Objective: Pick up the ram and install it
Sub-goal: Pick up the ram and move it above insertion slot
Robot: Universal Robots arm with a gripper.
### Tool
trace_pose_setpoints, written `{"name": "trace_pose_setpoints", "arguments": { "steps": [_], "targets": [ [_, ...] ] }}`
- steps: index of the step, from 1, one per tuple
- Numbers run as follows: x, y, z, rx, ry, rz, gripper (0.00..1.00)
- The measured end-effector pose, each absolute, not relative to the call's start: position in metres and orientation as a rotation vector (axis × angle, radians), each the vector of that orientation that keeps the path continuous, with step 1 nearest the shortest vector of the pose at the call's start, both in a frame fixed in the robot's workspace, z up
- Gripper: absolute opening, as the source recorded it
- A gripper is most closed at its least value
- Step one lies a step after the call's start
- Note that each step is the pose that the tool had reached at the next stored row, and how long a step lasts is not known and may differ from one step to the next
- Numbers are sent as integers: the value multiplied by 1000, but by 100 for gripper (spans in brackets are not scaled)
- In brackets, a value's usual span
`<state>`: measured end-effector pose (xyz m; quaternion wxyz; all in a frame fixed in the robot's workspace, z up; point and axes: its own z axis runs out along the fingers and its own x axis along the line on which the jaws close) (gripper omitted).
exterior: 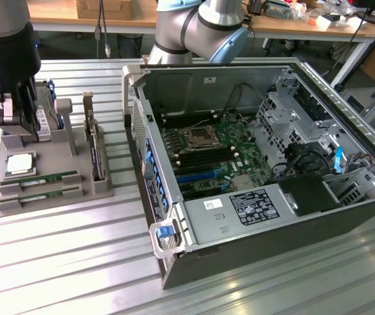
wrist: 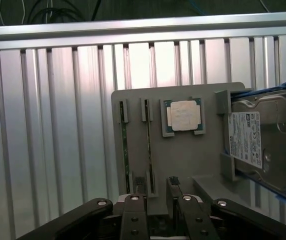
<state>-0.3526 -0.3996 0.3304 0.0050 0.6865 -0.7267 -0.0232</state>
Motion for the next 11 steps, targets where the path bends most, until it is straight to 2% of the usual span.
{"name": "trace_pose_setpoints", "arguments": {
  "steps": [11],
  "targets": [
    [-353, -400, 320, 2157, -2269, -73, 30]
  ]
}}
